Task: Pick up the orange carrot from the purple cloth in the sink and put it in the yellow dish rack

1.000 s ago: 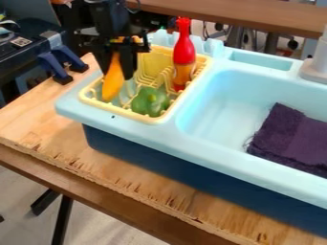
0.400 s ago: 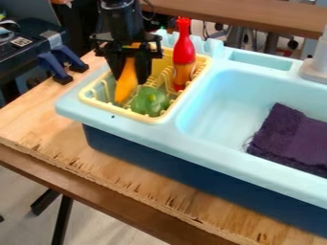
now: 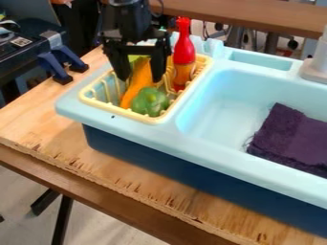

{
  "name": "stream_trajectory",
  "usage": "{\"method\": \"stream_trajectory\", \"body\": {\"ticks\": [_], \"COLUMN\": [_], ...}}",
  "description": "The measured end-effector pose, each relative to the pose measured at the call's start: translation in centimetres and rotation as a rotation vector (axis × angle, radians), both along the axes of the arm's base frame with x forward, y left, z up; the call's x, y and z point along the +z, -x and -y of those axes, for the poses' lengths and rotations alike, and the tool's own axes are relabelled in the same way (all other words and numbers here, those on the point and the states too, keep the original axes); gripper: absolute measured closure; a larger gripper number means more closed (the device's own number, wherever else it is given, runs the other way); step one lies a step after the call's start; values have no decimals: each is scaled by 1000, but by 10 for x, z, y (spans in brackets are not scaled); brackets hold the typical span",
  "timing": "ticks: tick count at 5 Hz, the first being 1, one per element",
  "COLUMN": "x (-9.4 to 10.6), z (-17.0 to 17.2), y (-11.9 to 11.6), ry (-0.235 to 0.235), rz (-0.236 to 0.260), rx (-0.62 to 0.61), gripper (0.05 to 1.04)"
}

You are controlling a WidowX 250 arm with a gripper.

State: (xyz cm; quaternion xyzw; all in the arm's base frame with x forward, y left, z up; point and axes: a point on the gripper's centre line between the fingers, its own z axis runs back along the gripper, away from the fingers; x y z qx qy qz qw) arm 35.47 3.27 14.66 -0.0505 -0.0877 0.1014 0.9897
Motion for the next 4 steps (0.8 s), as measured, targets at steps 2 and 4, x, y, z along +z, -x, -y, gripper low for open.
{"method": "stream_trajectory", "body": {"ticks": [2,4], "x": [37,76], "z": [18,97], "y": [16,27], "ry": [-65,-62], "rz": [36,0], "rx": [-38,-181], "gripper": [76,76]}}
